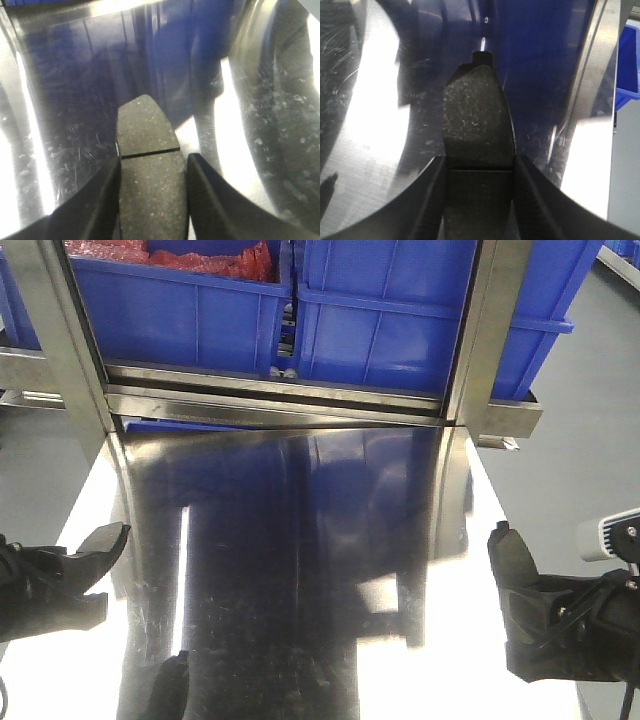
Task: Move and align brake pads A on conveyor
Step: 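Lift the brake pad with the right gripper and retract, then turn the base away from the steel table toward the aisle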
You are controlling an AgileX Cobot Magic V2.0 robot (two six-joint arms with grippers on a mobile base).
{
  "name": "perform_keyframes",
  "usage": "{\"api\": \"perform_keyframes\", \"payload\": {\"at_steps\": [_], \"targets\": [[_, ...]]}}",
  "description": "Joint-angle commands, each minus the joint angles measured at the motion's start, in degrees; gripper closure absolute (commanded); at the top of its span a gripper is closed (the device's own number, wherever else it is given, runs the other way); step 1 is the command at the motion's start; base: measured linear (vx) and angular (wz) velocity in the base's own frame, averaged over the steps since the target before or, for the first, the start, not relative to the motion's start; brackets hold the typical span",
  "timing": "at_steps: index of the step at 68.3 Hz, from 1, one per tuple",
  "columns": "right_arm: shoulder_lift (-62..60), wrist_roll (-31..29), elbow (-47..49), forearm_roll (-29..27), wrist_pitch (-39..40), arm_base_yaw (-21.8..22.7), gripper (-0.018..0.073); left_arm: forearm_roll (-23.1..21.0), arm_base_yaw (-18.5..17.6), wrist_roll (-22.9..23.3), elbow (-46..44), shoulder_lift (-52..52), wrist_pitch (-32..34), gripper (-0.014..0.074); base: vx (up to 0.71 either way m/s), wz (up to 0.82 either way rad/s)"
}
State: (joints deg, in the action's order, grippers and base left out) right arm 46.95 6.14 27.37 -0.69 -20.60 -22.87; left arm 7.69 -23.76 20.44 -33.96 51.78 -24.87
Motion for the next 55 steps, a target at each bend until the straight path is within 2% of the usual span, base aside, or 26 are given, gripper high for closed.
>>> {"api": "perform_keyframes", "payload": {"at_steps": [1,55], "targets": [[-0.55,-0.61,1.78,0.35,4.75,0.05,0.0568,0.42,-0.21,0.06,-1.46,-0.71,4.3,0.0457,0.0,0.0],[-0.54,-0.61,1.78,0.31,4.75,0.05,0.0568,0.42,-0.21,0.06,-1.46,-0.71,4.3,0.0457,0.0,0.0]]}}
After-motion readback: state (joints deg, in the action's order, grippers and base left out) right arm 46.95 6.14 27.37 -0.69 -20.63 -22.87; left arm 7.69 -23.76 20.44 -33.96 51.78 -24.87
